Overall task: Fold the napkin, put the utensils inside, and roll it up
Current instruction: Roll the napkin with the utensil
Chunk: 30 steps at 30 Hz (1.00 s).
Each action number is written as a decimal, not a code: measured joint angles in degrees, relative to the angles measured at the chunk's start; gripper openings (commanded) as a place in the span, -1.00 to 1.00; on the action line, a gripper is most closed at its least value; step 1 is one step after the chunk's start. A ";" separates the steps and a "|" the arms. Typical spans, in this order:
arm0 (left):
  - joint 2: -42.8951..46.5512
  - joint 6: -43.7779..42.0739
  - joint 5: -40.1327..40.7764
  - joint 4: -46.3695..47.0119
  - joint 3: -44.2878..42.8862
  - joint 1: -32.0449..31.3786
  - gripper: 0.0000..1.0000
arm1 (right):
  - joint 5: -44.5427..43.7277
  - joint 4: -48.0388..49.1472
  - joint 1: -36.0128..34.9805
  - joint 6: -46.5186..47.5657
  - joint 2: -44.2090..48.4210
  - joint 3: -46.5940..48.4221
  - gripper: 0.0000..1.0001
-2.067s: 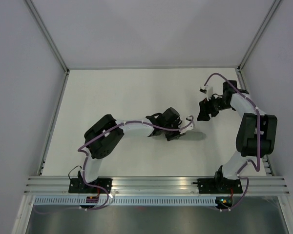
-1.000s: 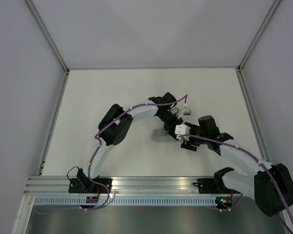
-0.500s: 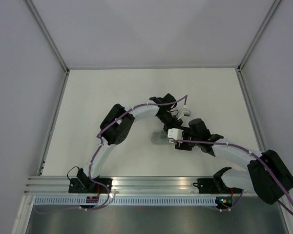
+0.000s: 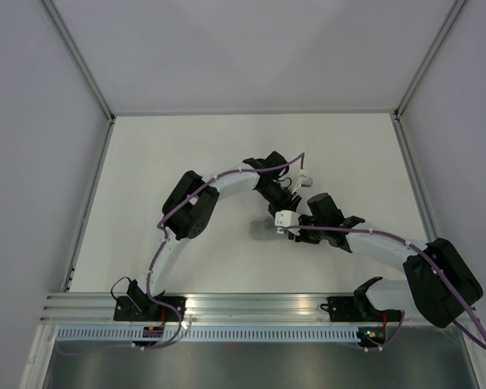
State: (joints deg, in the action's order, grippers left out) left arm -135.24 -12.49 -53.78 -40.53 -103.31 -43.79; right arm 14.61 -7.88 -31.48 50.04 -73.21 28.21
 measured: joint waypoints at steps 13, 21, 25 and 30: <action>13.11 10.58 11.74 14.84 6.32 10.45 0.12 | 0.15 -6.95 0.63 -5.27 -8.22 8.74 -0.28; 27.82 20.76 26.27 24.92 20.22 13.73 0.13 | 3.91 -11.37 4.13 -10.21 -16.37 17.22 -0.28; 33.77 26.12 33.94 27.80 27.19 13.62 0.15 | 6.71 -14.19 6.62 -13.14 -20.85 22.43 -0.28; 41.22 33.05 40.96 31.63 38.03 13.51 0.19 | 10.32 -17.94 9.03 -17.38 -25.81 28.39 -0.28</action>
State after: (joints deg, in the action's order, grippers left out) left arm -94.02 20.56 -12.82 -8.91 -65.28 -30.28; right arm 24.93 -25.82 -22.46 32.67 -99.02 56.60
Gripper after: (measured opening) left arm 0.589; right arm 0.363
